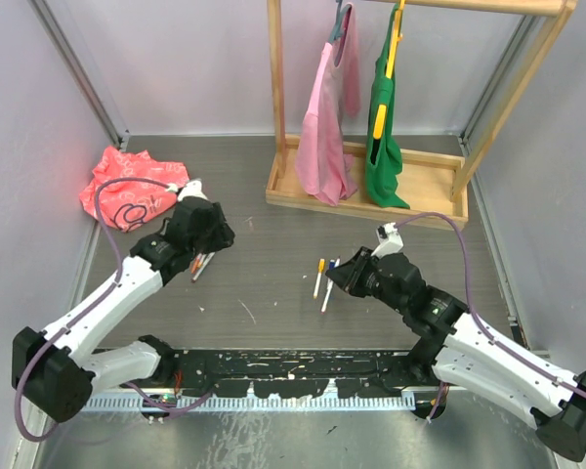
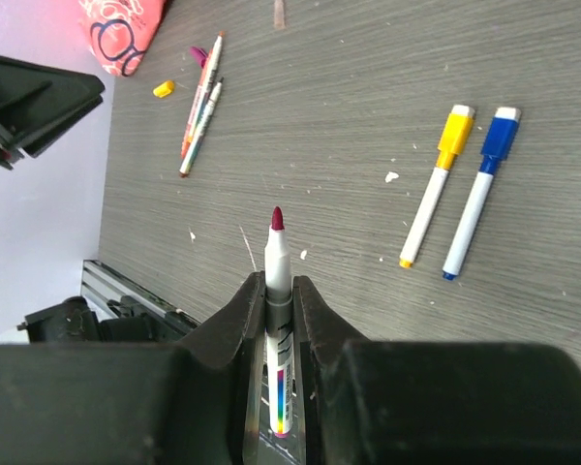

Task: Insert the pens into the pen caps
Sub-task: Pick up the pen from the center of the board.

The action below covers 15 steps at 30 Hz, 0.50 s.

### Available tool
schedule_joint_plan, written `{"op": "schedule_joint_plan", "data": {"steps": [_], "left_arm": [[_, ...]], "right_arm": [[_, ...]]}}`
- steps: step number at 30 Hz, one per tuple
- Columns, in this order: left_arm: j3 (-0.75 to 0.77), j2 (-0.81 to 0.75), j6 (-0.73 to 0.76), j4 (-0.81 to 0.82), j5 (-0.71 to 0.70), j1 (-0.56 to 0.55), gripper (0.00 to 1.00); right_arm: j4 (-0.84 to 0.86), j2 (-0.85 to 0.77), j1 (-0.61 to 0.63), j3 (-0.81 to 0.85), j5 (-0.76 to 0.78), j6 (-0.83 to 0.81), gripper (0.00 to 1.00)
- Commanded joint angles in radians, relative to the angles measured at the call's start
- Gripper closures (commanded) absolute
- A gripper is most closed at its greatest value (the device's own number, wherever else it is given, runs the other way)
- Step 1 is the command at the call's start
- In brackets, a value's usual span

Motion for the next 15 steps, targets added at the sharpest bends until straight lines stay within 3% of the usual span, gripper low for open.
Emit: {"op": "schedule_joint_plan", "data": {"steps": [1, 15], "left_arm": [[-0.009, 0.04, -0.057, -0.033, -0.041, 0.105, 0.54], [0.118, 0.364, -0.06, 0.001, -0.074, 0.284, 0.56]], "right_arm": [[-0.023, -0.021, 0.003, -0.012, 0.008, -0.011, 0.98], [-0.088, -0.07, 0.003, -0.011, 0.01, -0.011, 0.98]]}}
